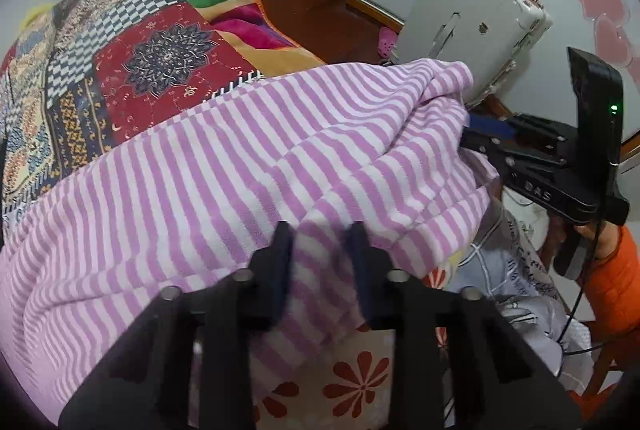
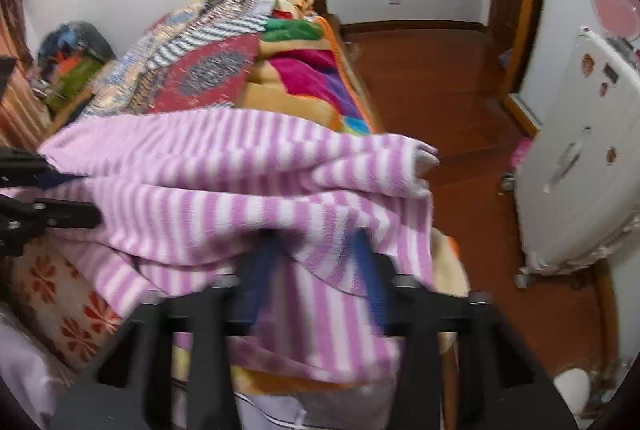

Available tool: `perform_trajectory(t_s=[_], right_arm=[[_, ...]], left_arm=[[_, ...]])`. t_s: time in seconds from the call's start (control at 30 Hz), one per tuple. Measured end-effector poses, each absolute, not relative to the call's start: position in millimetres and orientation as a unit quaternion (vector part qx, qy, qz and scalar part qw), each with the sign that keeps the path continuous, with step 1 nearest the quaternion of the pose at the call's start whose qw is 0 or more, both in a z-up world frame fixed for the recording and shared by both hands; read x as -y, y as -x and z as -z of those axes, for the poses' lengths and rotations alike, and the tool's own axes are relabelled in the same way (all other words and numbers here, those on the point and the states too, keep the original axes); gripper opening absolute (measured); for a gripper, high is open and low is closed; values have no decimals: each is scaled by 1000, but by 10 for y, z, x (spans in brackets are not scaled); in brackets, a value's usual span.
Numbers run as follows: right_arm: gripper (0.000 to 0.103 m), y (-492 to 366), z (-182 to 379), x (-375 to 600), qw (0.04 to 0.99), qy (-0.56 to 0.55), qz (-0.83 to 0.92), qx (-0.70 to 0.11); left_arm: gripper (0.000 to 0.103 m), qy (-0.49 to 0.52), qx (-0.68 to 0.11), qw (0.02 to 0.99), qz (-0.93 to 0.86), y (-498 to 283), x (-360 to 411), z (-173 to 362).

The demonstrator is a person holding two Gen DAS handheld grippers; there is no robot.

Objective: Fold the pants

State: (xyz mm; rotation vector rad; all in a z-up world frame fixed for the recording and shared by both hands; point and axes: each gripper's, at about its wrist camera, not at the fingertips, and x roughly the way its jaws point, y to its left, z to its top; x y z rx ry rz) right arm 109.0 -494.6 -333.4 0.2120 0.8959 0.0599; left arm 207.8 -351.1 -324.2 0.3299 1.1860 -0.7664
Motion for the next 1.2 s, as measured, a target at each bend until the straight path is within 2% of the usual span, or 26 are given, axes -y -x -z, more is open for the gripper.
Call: perform_trajectory(t_s=[0.07,0.17,0.47,0.67,0.73,0.77,0.83,0.87,0.9,0.97,1.2], right_arm=[[8,-1072,3326,4949,899,-107,-32,-423],[6,-1013,3281,4970,902,-117,-33,-414],[6,-664,3045,4985,903,-117,-22,-412],[6,-678,3269,4957,880,-133,-4,-455],[6,-701,3324,4875,871,-124,-1,-474],[6,-712,3310,4816,870,-117,-4,-479],[6,-700,3209,4738,875,-107,-10,-472],[9,-704,3128,4690,880,-102,-16,-463],[12,-712,3037,4640,885,-100,-23,-454],[21,-741,2857,4517,895,-94,-37,-434],[32,-909,2405,3766,912,-50,-132,-385]], left_arm=[[12,-148,-541,748,355,-2067,3512,3223],[9,-147,-537,749,360,-2034,3520,3186],[7,-131,-526,751,376,-1899,3529,3038],[9,-116,-543,744,372,-1899,3441,3035],[12,-116,-531,756,364,-1881,3322,2920],[17,-116,-522,765,359,-1872,3244,2853],[32,-109,-499,787,345,-1870,2983,2670],[45,-104,-491,797,335,-1877,2858,2599],[51,-96,-482,809,322,-1889,2692,2517],[52,-84,-469,829,292,-1911,2334,2397],[53,-49,-477,860,176,-1853,988,2349]])
